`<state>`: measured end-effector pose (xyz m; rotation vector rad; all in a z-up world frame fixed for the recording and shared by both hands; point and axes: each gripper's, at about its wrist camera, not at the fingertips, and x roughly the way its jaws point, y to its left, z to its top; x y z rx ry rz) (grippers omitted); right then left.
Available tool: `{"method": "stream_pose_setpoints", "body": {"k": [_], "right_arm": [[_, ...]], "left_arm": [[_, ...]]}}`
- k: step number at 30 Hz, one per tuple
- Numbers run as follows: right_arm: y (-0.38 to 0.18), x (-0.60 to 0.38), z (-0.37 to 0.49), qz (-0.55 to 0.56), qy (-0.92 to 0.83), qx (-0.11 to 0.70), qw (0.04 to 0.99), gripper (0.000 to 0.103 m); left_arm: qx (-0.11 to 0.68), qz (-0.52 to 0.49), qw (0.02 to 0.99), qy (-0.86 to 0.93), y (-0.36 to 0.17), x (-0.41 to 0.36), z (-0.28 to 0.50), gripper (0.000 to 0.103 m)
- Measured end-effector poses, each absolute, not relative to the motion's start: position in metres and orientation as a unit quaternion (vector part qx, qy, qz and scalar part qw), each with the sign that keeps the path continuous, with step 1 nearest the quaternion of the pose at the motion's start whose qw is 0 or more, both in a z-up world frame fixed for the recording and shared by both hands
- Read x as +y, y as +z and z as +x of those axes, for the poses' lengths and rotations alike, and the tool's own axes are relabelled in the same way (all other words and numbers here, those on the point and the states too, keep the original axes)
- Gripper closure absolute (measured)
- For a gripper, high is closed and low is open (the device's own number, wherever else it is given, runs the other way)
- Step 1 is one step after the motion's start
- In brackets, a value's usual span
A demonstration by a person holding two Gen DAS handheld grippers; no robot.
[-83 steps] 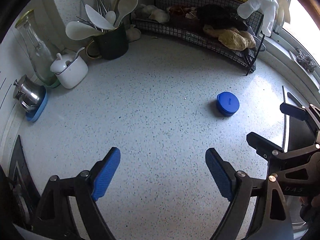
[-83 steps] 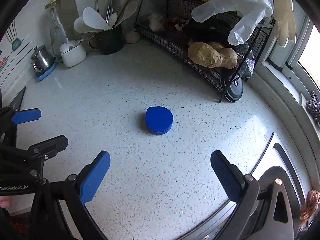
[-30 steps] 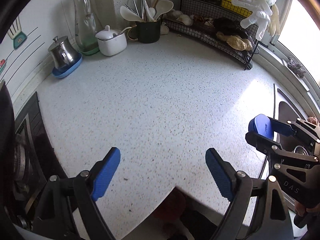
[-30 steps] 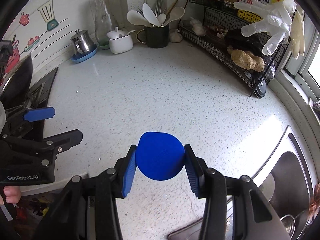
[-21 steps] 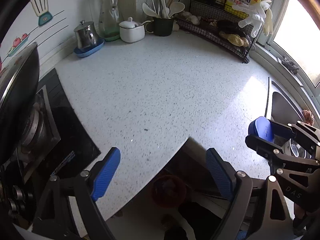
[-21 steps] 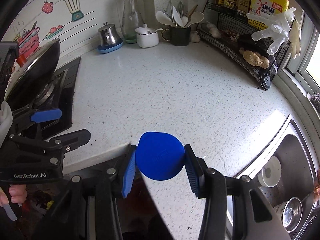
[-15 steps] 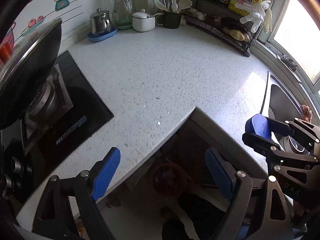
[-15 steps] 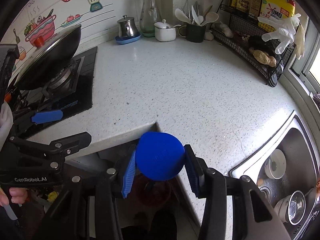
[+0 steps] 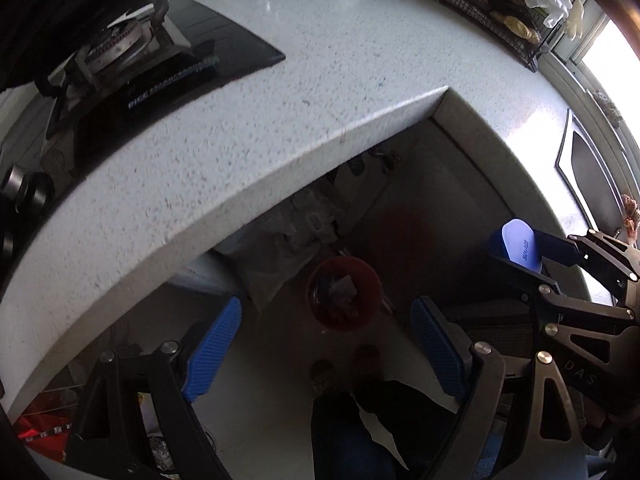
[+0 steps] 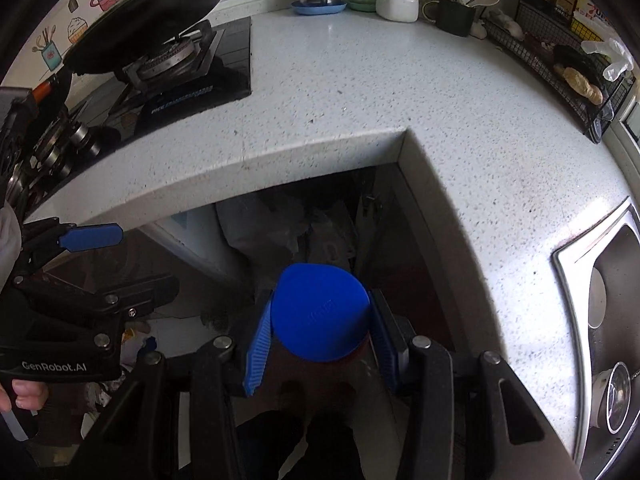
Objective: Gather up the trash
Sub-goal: 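Carry the blue lid down to the red bin with the right gripper, then open the right gripper above the red bin to drop the lid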
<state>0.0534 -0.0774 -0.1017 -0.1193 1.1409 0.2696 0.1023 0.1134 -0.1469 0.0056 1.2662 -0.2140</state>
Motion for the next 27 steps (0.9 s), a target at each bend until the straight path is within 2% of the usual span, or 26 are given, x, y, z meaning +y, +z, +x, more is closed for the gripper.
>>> {"method": "stream_pose_setpoints", "body": {"k": [7,19,27], "right_arm": [[-0.18,-0.066,0.055,-0.068,0.144,0.562,0.811,0.06],[-0.379,-0.065,0.09,-0.058,0.132,0.615,0.775,0.06],[-0.465,-0.07,0.103,-0.063,0.127,0.639,0.756,0.06]], "left_arm": [[0.628,-0.009,0.773,-0.095,-0.236,0.114,0.103,0.017],[0.659,-0.01,0.744,-0.107,-0.432,0.102,0.127,0.017],[0.669,0.017,0.736,-0.103,-0.5,0.097,0.14,0.017]]}}
